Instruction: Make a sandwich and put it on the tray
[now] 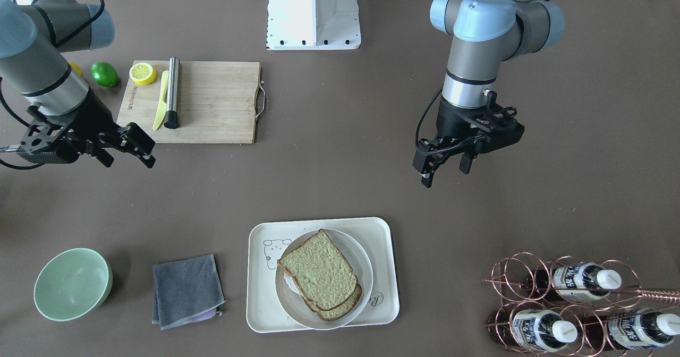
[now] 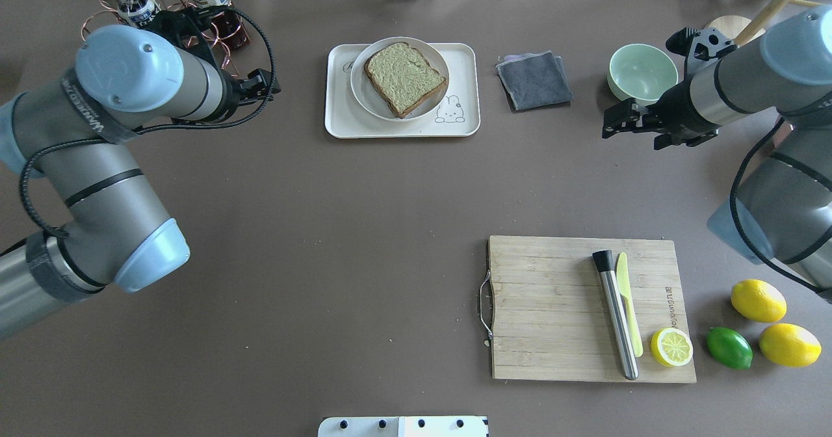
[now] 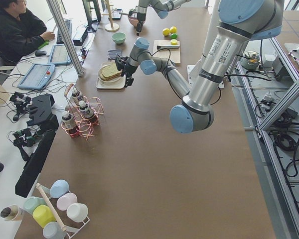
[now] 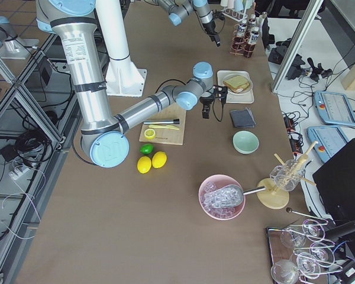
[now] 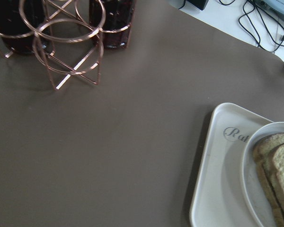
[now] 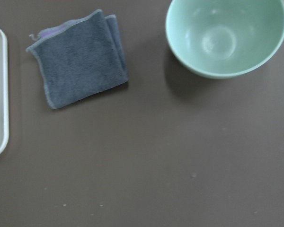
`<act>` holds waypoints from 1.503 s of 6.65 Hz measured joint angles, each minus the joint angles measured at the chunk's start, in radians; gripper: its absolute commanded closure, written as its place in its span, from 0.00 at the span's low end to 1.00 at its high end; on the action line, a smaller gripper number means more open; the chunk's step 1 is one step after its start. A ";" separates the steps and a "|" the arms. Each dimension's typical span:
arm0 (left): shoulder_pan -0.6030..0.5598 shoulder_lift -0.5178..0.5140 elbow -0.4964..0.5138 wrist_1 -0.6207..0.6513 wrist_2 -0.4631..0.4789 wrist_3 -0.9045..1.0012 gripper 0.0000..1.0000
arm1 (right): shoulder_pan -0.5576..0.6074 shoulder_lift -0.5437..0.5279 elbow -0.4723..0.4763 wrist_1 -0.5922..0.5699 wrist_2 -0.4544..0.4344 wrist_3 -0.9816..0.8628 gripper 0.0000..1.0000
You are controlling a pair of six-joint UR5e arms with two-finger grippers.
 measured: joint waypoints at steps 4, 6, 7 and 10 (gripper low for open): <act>-0.361 0.208 -0.108 0.146 -0.274 0.657 0.02 | 0.287 -0.031 -0.018 -0.364 -0.007 -0.664 0.01; -0.631 0.253 0.025 0.142 -0.581 1.018 0.02 | 0.478 -0.076 -0.070 -0.420 0.126 -0.932 0.01; -0.720 0.273 0.114 0.138 -0.721 1.149 0.02 | 0.563 -0.090 -0.143 -0.422 0.237 -1.036 0.01; -0.783 0.377 0.230 -0.003 -0.838 1.233 0.02 | 0.666 -0.131 -0.241 -0.391 0.322 -1.130 0.01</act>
